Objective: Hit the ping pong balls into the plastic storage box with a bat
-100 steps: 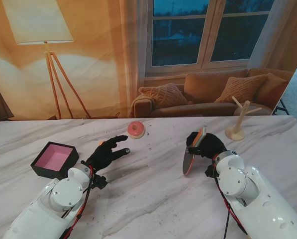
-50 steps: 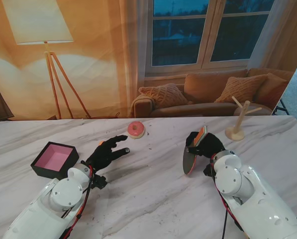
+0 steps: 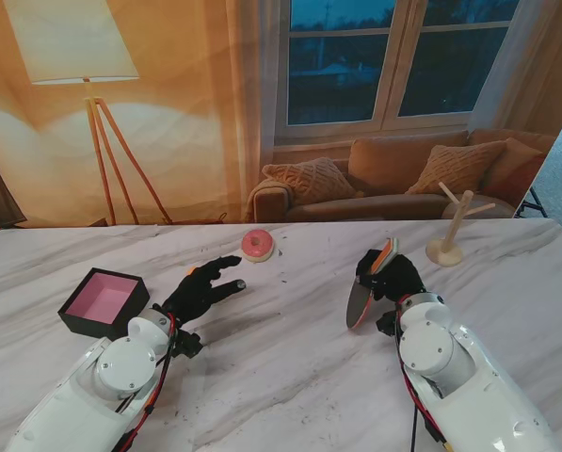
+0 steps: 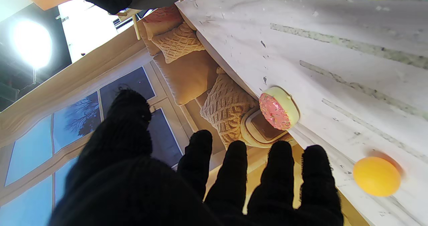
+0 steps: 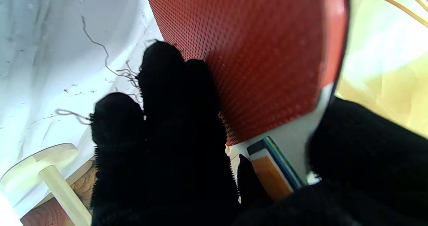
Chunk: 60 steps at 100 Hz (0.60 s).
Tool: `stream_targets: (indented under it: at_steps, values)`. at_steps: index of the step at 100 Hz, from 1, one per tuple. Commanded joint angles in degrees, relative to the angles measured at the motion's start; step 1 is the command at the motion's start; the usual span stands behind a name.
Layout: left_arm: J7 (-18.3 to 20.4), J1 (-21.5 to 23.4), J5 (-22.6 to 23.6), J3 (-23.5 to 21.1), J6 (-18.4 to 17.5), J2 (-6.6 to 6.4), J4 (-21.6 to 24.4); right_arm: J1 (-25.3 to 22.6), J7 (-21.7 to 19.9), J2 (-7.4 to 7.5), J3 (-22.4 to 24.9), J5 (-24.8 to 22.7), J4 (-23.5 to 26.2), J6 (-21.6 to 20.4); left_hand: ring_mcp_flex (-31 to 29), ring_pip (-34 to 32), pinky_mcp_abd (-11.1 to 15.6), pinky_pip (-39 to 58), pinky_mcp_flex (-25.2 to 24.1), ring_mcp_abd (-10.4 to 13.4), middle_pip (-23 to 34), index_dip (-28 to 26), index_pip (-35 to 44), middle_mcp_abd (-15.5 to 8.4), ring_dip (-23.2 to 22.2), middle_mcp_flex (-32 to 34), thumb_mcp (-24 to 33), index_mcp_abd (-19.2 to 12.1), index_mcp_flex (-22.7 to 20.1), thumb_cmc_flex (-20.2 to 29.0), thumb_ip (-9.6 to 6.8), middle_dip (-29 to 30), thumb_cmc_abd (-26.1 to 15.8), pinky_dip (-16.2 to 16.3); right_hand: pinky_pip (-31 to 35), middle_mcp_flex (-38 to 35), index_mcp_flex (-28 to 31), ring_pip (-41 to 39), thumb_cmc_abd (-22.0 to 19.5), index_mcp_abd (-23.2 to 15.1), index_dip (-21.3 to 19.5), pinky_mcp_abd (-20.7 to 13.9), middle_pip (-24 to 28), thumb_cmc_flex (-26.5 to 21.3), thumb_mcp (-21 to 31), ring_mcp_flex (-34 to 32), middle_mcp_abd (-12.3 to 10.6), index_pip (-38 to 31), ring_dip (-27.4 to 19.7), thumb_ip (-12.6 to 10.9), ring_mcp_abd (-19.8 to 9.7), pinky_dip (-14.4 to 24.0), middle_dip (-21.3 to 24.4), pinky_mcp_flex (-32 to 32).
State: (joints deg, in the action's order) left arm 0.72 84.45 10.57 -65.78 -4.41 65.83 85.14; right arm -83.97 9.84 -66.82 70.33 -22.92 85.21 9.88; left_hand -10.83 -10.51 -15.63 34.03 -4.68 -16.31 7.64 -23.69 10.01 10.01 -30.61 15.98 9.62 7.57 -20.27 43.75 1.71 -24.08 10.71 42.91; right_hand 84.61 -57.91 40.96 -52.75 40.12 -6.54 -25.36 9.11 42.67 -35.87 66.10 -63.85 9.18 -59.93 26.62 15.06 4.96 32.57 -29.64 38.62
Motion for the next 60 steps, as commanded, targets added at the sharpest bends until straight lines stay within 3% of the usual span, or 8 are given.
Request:
stream_targets:
  at_steps: [1,34,60]
  values:
    - [0.74,0.23,-0.08,-0.14,-0.03,0.19,0.25,-0.79,-0.47,-0.49,-0.04,-0.48,-0.17,0.7,-0.68,0.46,0.17,-0.74,-0.77,-0.11,-1.31,0.55,-0.46,0.19,-0.11,1.4,-2.2,-1.27,-1.67,1.18,-0.71,0.59,-1.25,1.05,2.36,-2.21,5.46,-1.25,-3.64,4.25,0.42,0.15,1.57,-4.76,2.4,-2.26,0.83,-1.78,-0.68,1.82,-1.14,-1.05,0.36,0.89]
    - [1.0,0.12,-0.17,-0.03,0.14,0.16,0.21,-2.22,2.25,-1.83,0.98,5.62,2.52,-0.62,-0.71,0.45,0.18,-0.71,-0.78,-0.07,-1.23,0.56,-0.46,0.16,-0.12,1.54,-2.35,-1.29,-1.69,1.23,-0.72,0.55,-1.32,1.07,2.23,-2.6,5.55,-0.9,-6.67,6.17,1.93,0.57,1.62,-8.69,-0.66,-3.01,1.88,-1.79,-1.39,0.69,-0.7,-2.63,1.64,1.44]
    - [1.12,0.15,-0.06,-0.17,0.34,0.11,0.34,-2.96,2.97,-2.17,0.6,7.61,4.37,-2.2,-0.73,0.44,0.19,-0.74,-0.76,-0.11,-1.14,0.55,-0.45,0.3,-0.12,1.8,-2.43,-1.25,-1.72,1.36,-0.73,0.5,-1.27,1.04,2.37,-2.64,5.62,-0.77,-7.44,6.32,2.35,0.52,1.62,-9.2,-1.26,-3.27,2.03,-1.78,-1.5,0.56,-0.92,-2.96,1.99,1.95]
